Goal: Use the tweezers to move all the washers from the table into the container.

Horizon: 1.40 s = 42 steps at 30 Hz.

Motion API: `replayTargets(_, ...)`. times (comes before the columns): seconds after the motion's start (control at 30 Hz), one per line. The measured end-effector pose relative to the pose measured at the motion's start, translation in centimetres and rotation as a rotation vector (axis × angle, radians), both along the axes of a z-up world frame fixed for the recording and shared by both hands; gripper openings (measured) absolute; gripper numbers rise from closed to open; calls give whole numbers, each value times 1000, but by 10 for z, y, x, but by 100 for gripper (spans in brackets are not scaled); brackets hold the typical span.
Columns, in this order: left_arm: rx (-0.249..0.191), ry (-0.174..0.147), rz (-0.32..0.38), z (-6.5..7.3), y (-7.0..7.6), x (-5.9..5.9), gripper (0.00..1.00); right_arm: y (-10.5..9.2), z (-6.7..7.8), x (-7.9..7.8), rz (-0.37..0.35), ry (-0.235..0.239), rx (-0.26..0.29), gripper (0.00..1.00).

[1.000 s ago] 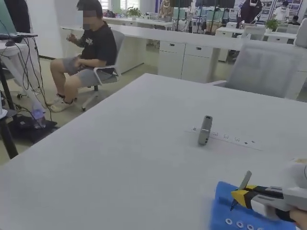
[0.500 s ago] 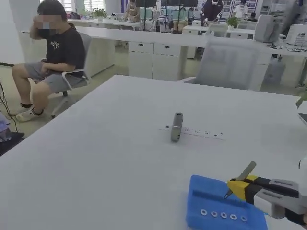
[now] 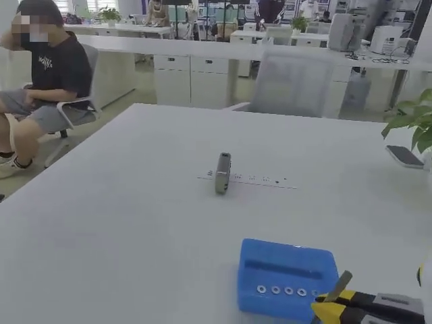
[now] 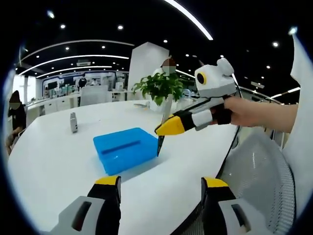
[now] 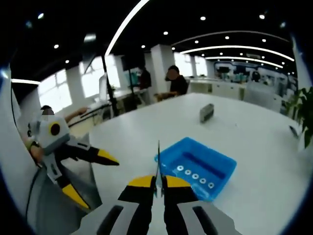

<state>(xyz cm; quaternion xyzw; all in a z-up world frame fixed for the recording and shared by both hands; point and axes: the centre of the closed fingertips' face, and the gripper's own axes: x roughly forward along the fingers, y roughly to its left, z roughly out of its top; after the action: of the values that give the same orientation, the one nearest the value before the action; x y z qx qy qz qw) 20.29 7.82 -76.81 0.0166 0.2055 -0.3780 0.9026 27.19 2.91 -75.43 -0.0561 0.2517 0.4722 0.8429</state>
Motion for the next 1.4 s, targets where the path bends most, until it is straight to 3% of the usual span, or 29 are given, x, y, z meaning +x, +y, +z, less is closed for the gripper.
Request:
replayTargets(0.1, -27, 22, -1, 2, 5, 2, 66, 0, -8, -11, 16, 15, -10, 4)
replayTargets(0.2, -63, 32, -2, 16, 10, 6, 65, 0, -15, -19, 30, 11, -36, 4)
replayTargets(0.3, -110, 26, -26, 37, 12, 15, 56, 2, -20, -27, 48, 2, -60, 4)
replayTargets(0.37, -144, 45, -71, 48, 9, 20, 48, 5, -23, -34, 78, -7, -78, 4)
replayTargets(0.47, -180, 41, -173, 64, -3, 26, 34, 5, -32, -44, 166, -26, -143, 4)
replayTargets(0.57, -117, 26, -292, 67, -17, 25, 27, 5, -40, -53, 262, -62, -221, 4)
replayTargets(0.6, -98, 17, -326, 68, -20, 24, 26, 6, -40, -56, 286, -67, -224, 4)
replayTargets(0.67, -65, 45, -404, 64, -29, 18, 27, 9, -40, -62, 331, -72, -221, 4)
replayTargets(0.7, -38, 36, -440, 62, -32, 17, 28, 10, -40, -64, 352, -73, -220, 4)
replayTargets(0.77, 24, 52, -533, 56, -37, 7, 31, 10, -40, -68, 391, -75, -226, 4)
replayTargets(0.87, 84, 59, -629, 52, -42, -5, 29, 7, -43, -71, 463, -87, -251, 4)
replayTargets(0.93, 139, 36, -667, 49, -45, -8, 25, 4, -45, -73, 497, -96, -276, 4)
replayTargets(1.03, 185, 12, -707, 49, -51, -12, 18, 0, -45, -71, 538, -135, -325, 3)
replayTargets(1.1, 220, 9, -728, 47, -55, -13, 13, 0, -45, -71, 549, -137, -333, 3)
replayTargets(1.2, 281, -41, -745, 44, -59, -10, 5, -2, -45, -70, 569, -146, -361, 3)
replayTargets(1.4, 283, -47, -748, 43, -67, -8, 0, -3, -47, -68, 578, -153, -396, 3)
